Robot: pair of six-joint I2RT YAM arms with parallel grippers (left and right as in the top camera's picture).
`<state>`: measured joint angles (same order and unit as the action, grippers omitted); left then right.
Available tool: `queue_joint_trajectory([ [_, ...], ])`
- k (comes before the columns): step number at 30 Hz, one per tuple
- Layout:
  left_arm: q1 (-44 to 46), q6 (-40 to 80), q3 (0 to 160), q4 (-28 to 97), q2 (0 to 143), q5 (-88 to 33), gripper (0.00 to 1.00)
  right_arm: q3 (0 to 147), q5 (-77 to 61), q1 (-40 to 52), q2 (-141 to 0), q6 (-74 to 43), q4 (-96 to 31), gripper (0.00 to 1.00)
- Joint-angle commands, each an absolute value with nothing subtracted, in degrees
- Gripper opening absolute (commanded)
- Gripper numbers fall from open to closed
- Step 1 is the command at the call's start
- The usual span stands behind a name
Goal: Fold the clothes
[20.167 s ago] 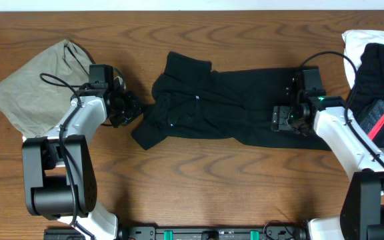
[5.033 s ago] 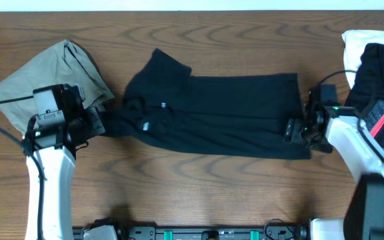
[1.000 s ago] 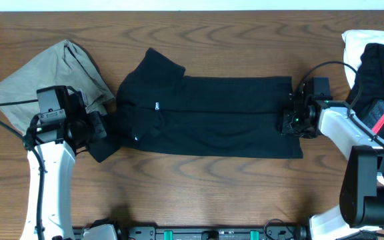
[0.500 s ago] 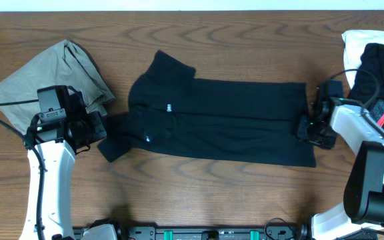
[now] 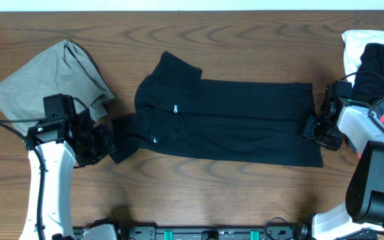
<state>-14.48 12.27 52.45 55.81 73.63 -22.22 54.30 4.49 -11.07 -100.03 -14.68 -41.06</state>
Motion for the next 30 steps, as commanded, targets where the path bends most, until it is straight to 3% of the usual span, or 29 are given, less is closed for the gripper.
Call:
queue_joint_trajectory([
  [1,-14.7,20.4,48.2,55.2,73.8,-22.9,0.38,51.8,11.9,-12.4,-103.3,-15.6,-40.0,0.61],
  [6,-14.7,25.8,39.3,46.5,74.1,-20.5,0.43,51.8,11.7,-12.4,-103.3,-15.6,-40.1,0.62],
  [15,-14.7,23.2,32.0,30.1,74.4,-20.5,0.46,51.8,11.5,-12.4,-103.3,-15.6,-40.1,0.63],
  [30,-14.7,23.0,31.8,28.1,79.9,-19.7,0.46,51.8,11.4,-12.4,-103.3,-15.6,-40.3,0.66],
])
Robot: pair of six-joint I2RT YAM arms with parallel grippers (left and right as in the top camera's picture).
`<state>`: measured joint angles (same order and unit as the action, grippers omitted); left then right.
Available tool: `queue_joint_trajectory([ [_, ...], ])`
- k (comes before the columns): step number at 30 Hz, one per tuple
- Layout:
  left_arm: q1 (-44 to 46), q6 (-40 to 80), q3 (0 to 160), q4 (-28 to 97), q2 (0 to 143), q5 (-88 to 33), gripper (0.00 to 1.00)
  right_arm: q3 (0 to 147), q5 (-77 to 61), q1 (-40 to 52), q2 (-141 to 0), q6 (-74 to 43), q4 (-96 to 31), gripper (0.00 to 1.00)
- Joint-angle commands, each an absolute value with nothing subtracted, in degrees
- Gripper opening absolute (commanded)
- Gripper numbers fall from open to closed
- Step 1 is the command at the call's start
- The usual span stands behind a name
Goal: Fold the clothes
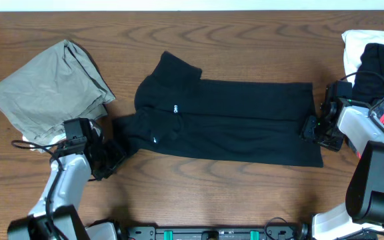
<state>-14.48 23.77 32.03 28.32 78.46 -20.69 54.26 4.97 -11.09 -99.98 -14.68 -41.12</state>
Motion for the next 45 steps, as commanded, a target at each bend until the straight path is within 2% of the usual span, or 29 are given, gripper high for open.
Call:
queue_joint_trajectory([
  [1,-14.7,23.1,31.8,28.1,80.3,-18.7,0.46,51.8,11.4,-12.4,-103.3,-15.6,-40.3,0.66],
  [6,-14.7,24.5,31.8,27.9,80.7,-13.6,0.46,51.8,11.3,-12.4,-103.3,-15.6,-40.3,0.67],
  [13,-14.7,24.5,31.8,24.6,80.8,-13.4,0.47,51.8,11.3,-12.4,-103.3,-15.6,-40.5,0.67],
  [14,-14.7,24.5,31.8,23.9,80.8,-13.4,0.40,51.8,11.3,-12.4,-103.3,-15.6,-40.6,0.68],
  [16,-14.7,24.5,31.8,22.2,80.9,-13.5,0.15,51.8,11.3,-12.4,-103.3,-15.6,-40.6,0.67],
  [18,-14.7,24.5,31.8,20.7,81.2,-13.7,0.06,51.8,11.3,-12.4,-103.3,-15.6,-40.7,0.68],
  [28,-14.9,22.4,32.4,14.0,81.8,-17.7,0.06,51.8,11.3,-12.4,-103.3,-15.6,-40.9,0.68],
  [35,-14.9,22.4,34.7,9.2,81.8,-7.1,0.06,51.8,11.3,-12.4,-103.3,-15.6,-41.2,0.68],
  [38,-14.9,22.4,34.7,9.9,81.9,-7.1,0.06,51.8,11.4,-12.4,-103.3,-15.6,-41.2,0.68],
  [40,-14.9,22.3,34.7,10.7,81.9,-10.3,0.06,51.8,11.4,-12.4,-103.3,-15.6,-41.1,0.68],
  [45,-14.5,19.8,34.9,4.7,80.5,-29.4,0.06,51.8,11.4,-12.4,-103.3,-15.6,-41.1,0.70],
])
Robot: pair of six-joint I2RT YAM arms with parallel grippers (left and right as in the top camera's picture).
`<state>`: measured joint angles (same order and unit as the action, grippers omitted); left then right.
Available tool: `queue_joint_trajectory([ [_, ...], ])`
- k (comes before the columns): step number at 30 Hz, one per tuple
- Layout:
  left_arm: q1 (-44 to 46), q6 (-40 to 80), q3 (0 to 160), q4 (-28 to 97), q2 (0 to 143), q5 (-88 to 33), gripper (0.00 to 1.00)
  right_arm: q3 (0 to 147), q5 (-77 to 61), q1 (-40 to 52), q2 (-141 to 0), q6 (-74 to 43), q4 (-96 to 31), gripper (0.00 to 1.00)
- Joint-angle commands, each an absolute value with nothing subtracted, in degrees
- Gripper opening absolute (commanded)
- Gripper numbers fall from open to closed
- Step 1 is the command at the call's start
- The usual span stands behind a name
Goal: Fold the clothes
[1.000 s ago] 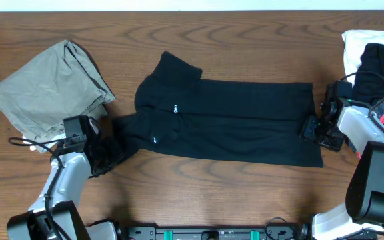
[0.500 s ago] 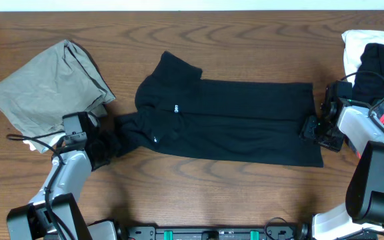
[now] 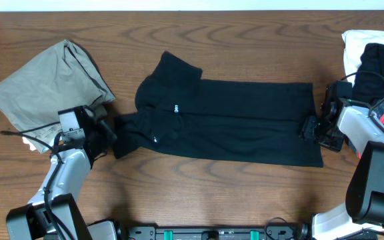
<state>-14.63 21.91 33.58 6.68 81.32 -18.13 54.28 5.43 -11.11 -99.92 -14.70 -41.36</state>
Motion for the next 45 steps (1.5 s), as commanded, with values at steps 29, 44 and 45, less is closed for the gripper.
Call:
queue_joint_trajectory([
  [29,-2.3,15.4,34.1,26.4,93.3,-19.3,0.06,51.8,14.4,-18.1,-103.3,-15.6,-40.9,0.70],
  [44,-2.3,17.5,35.7,31.3,92.0,-7.0,0.07,52.3,6.6,-20.5,-103.0,-12.7,-39.7,0.70],
  [45,-2.3,16.3,36.7,31.7,90.8,-7.0,0.09,52.9,5.5,-20.5,-102.5,-12.6,-40.1,0.71],
])
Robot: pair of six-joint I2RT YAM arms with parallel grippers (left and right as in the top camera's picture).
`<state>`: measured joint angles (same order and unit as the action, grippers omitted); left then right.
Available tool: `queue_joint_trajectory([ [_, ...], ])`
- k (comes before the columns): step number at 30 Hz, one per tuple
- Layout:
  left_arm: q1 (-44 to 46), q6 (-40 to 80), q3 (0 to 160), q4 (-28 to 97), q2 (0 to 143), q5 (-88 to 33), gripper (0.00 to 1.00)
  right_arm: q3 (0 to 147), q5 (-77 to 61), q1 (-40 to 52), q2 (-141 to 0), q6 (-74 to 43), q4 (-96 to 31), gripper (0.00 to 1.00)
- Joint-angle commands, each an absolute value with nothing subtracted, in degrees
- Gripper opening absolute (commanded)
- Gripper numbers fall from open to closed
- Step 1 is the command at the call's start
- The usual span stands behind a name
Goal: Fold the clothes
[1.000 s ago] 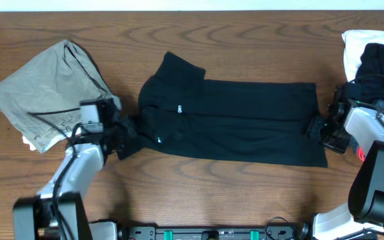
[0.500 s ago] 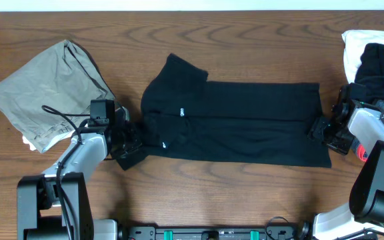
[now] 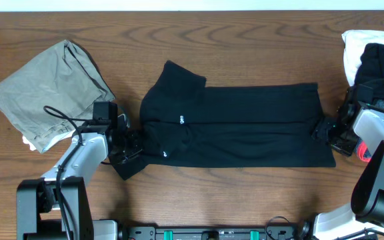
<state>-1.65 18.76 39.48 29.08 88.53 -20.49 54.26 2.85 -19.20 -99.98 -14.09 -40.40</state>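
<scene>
A black long shirt point(image 3: 245, 123) lies spread flat across the middle of the table, collar end to the left. My left gripper point(image 3: 131, 141) rests at the shirt's left end, on the sleeve point(image 3: 129, 163), and looks shut on the cloth. My right gripper point(image 3: 322, 130) sits at the shirt's right hem, shut on its edge. The dark fingers blend into the black cloth in the overhead view.
A crumpled grey garment point(image 3: 45, 87) lies at the left, close behind the left arm. At the right edge sits a pile of white point(image 3: 353, 47) and black clothes point(image 3: 382, 63), just behind the right arm. Bare wooden table point(image 3: 232, 193) shows in front of the shirt.
My left gripper has moved right, from beside the sleeve onto the shirt's left end. My right gripper has moved slightly right, and the whole shirt lies a little further right.
My left gripper stood at the sleeve's outer tip while the right held the hem. The left gripper then sat lower and nearer the front edge, then back up beside the sleeve. Now it lies over the sleeve, and the shirt has shifted rightward.
</scene>
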Motion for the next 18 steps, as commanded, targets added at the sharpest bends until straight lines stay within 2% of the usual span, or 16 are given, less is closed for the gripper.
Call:
queue_joint_trajectory([
  [1,-2.3,15.6,37.6,32.1,89.7,-7.0,0.10,53.4,5.2,-20.4,-101.8,-12.6,-40.7,0.72],
  [4,-2.3,14.6,41.4,33.7,84.7,-7.0,0.17,55.3,3.6,-20.4,-98.7,-12.6,-42.5,0.73],
  [5,-2.3,14.6,42.8,34.0,83.0,-7.1,0.24,55.9,3.0,-20.4,-97.4,-12.6,-43.0,0.73],
  [6,-2.3,14.6,44.4,34.1,81.1,-7.7,0.40,56.7,2.5,-20.4,-95.7,-12.6,-43.5,0.73],
  [8,-2.3,14.6,47.3,33.4,77.7,-10.0,0.66,57.9,1.5,-20.4,-92.2,-12.6,-43.8,0.75],
  [9,-2.3,14.6,48.5,32.6,76.4,-10.8,0.69,58.3,0.9,-20.4,-90.5,-12.6,-43.8,0.76],
  [13,-1.5,14.6,53.6,26.6,74.8,-13.1,0.73,58.6,-4.0,-20.4,-84.4,-10.8,-43.0,0.77],
  [18,2.0,14.3,58.3,17.7,80.7,-13.1,0.73,58.6,-7.9,-19.8,-82.2,-9.1,-43.4,0.78],
])
